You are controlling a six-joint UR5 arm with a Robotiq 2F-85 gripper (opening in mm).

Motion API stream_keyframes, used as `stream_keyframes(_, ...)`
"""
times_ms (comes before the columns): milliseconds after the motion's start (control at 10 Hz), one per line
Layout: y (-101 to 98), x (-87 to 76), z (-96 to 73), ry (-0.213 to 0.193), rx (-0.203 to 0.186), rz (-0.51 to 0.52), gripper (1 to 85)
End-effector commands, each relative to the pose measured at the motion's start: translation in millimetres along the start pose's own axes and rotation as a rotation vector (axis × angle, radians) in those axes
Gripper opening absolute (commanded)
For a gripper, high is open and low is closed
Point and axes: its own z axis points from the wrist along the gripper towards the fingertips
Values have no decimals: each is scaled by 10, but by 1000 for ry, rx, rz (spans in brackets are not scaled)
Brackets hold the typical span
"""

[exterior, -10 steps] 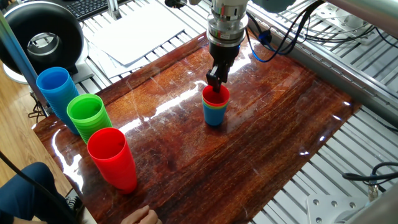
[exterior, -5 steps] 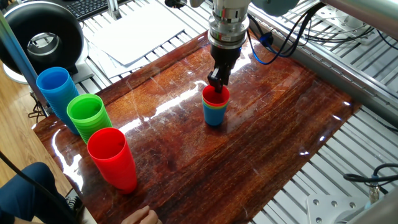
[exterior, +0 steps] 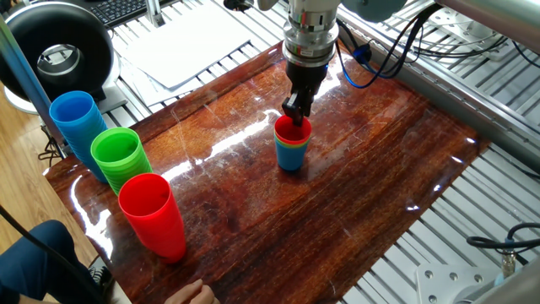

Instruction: Pick up the cup

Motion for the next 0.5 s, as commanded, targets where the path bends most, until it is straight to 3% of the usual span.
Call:
stream_keyframes(0, 20, -8, -12, -4, -8, 14, 260)
stream_keyframes(400, 32, 1, -13, 0, -12, 23, 193)
